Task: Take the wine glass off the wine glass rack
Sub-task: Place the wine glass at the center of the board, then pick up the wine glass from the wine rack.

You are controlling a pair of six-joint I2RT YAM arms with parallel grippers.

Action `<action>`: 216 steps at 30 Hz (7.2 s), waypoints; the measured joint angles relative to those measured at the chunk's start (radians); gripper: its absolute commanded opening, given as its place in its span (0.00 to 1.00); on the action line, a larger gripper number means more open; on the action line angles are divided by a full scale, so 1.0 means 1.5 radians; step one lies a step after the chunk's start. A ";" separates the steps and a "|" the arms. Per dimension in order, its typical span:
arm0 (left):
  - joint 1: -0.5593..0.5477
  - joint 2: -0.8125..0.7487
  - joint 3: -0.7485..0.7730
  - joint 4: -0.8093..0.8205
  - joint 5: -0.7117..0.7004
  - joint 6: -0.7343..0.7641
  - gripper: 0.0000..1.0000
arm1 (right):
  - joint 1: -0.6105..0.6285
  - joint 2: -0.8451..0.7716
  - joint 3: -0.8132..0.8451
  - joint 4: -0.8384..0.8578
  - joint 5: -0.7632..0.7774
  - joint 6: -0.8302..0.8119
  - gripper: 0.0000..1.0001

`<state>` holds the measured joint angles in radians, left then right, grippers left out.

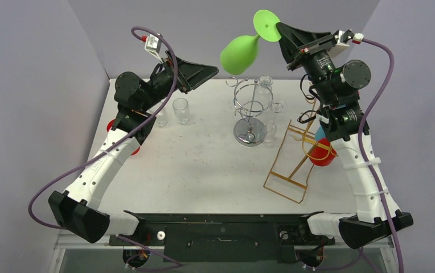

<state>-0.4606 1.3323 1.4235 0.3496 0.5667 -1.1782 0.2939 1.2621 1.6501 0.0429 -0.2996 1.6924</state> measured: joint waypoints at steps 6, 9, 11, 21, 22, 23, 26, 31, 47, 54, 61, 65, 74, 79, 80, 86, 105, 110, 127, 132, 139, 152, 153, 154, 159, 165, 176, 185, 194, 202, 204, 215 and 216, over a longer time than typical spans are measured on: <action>0.003 0.027 -0.001 0.050 0.015 -0.045 0.75 | 0.036 0.007 -0.027 0.056 0.006 0.035 0.00; 0.003 0.035 -0.005 0.058 0.016 -0.053 0.75 | 0.036 0.007 -0.038 0.073 0.007 0.043 0.00; 0.003 0.038 -0.006 0.062 0.017 -0.057 0.74 | 0.036 0.007 -0.044 0.082 0.008 0.050 0.00; 0.012 0.040 -0.016 0.088 0.018 -0.070 0.67 | 0.036 -0.003 -0.071 0.100 0.007 0.060 0.00; 0.012 0.041 -0.016 0.098 0.018 -0.076 0.66 | 0.036 -0.006 -0.079 0.105 0.007 0.063 0.00; 0.012 0.042 -0.016 0.109 0.018 -0.082 0.65 | 0.036 -0.009 -0.087 0.112 0.007 0.067 0.00; 0.012 0.048 -0.016 0.145 0.022 -0.100 0.61 | 0.036 -0.017 -0.116 0.146 0.008 0.089 0.00; 0.014 0.074 -0.017 0.225 0.024 -0.156 0.53 | 0.040 -0.018 -0.156 0.200 0.008 0.127 0.00; -0.012 0.044 -0.005 0.293 0.025 -0.190 0.00 | 0.037 -0.034 -0.173 0.126 0.015 0.087 0.51; -0.012 -0.023 0.024 0.013 -0.004 -0.027 0.00 | 0.012 -0.066 -0.062 -0.123 0.029 -0.135 0.77; -0.014 -0.050 0.138 -0.402 -0.143 0.174 0.00 | -0.001 -0.114 0.023 -0.307 0.089 -0.335 0.79; -0.015 -0.046 0.179 -0.604 -0.254 0.273 0.00 | -0.001 -0.120 0.046 -0.391 0.121 -0.422 0.81; -0.013 0.007 0.169 -0.868 -0.460 0.402 0.00 | -0.001 -0.104 0.090 -0.533 0.170 -0.554 0.82; 0.023 0.033 0.132 -0.911 -0.504 0.440 0.00 | -0.001 -0.104 0.115 -0.575 0.181 -0.596 0.82; 0.034 0.038 0.125 -0.915 -0.511 0.446 0.00 | -0.001 -0.104 0.120 -0.581 0.183 -0.603 0.82; 0.083 0.083 0.100 -0.927 -0.529 0.478 0.00 | -0.014 -0.104 0.129 -0.608 0.193 -0.635 0.82; 0.134 0.218 0.071 -0.917 -0.524 0.517 0.01 | -0.044 -0.137 0.101 -0.633 0.203 -0.667 0.83; 0.142 0.237 0.063 -0.910 -0.517 0.521 0.07 | -0.052 -0.142 0.087 -0.634 0.204 -0.669 0.83; 0.161 0.239 0.056 -0.894 -0.510 0.532 0.29 | -0.063 -0.153 0.070 -0.638 0.209 -0.670 0.84; 0.161 0.234 0.070 -0.896 -0.513 0.535 0.41 | -0.065 -0.166 0.066 -0.640 0.221 -0.668 0.86; 0.159 0.207 0.110 -0.896 -0.518 0.544 0.59 | -0.066 -0.197 0.050 -0.643 0.255 -0.662 0.93; 0.046 0.103 0.167 -0.899 -0.546 0.546 0.95 | -0.207 -0.168 0.075 -0.703 0.285 -0.669 0.95; 0.028 0.096 0.170 -0.898 -0.548 0.546 0.97 | -0.241 -0.165 0.075 -0.706 0.274 -0.669 0.95; 0.009 0.089 0.171 -0.897 -0.548 0.544 0.97 | -0.277 -0.162 0.075 -0.709 0.257 -0.670 0.94; -0.088 0.073 0.172 -0.889 -0.539 0.535 0.97 | -0.461 -0.164 0.033 -0.709 0.151 -0.668 0.91; -0.160 0.068 0.162 -0.861 -0.511 0.531 0.96 | -0.562 -0.201 -0.051 -0.708 0.037 -0.652 0.89; -0.199 0.006 0.002 -0.784 -0.439 0.526 0.96 | -0.577 -0.262 -0.110 -0.745 0.027 -0.643 0.78; -0.199 -0.008 -0.042 -0.748 -0.384 0.524 0.96 | -0.577 -0.319 -0.128 -0.787 0.040 -0.643 0.57; -0.199 -0.031 -0.079 -0.728 -0.355 0.524 0.96 | -0.577 -0.332 -0.185 -0.781 0.029 -0.628 0.51; -0.199 -0.035 -0.082 -0.718 -0.351 0.524 0.96 | -0.577 -0.325 -0.199 -0.729 -0.007 -0.602 0.35; -0.199 -0.037 -0.082 -0.718 -0.351 0.524 0.96 | -0.577 -0.321 -0.207 -0.718 -0.015 -0.596 0.32; -0.199 -0.037 -0.084 -0.713 -0.351 0.524 0.96 | -0.577 -0.308 -0.226 -0.692 -0.022 -0.581 0.09; -0.199 -0.037 -0.084 -0.713 -0.351 0.524 0.96 | -0.577 -0.308 -0.227 -0.692 -0.022 -0.581 0.09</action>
<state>-0.7586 1.2770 1.2980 -0.7200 0.0406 -0.3920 -0.5709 0.7994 1.3098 -0.9955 -0.3321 0.8204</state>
